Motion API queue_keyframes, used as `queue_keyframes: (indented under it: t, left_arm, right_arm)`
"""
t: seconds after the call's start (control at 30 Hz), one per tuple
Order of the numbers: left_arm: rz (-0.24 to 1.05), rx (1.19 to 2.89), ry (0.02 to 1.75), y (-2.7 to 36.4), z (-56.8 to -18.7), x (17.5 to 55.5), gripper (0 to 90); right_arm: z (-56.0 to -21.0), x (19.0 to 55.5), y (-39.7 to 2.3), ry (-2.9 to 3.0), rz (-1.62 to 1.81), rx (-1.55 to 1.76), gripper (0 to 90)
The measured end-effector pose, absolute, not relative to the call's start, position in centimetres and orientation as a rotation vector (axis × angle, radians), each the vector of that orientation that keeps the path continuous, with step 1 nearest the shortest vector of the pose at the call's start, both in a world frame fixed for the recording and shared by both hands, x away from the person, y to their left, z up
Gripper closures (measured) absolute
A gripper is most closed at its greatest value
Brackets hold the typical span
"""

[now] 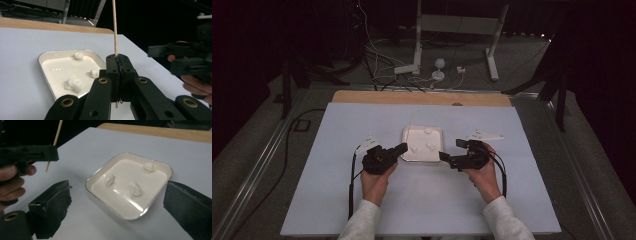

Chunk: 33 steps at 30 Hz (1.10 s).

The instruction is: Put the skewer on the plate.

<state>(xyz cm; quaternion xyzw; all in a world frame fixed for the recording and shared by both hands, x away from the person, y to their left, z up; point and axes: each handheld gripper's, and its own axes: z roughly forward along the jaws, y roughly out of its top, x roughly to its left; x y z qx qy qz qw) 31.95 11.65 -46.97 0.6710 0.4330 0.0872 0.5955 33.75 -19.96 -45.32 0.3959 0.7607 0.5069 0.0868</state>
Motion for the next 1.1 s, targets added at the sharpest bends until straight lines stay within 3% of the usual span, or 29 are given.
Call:
queue_keyframes:
  t: [0.3, 0.8, 1.1]
  left_arm:
    - [0.201, 1.568, 1.037, 10.9, -47.2, 33.2, 89.3]
    - [0.215, 1.609, 1.118, 9.2, -47.9, 35.3, 89.4]
    - [0.220, 1.632, 1.189, 7.8, -49.3, 36.3, 89.3]
  right_arm:
    - [-45.6, 32.2, -23.0, 2.216, 1.590, 1.184, 0.0]
    - [-46.1, 29.4, -28.6, 2.066, 1.597, 1.251, 0.0]
    - [-46.1, 29.1, -29.4, 2.034, 1.599, 1.273, 0.0]
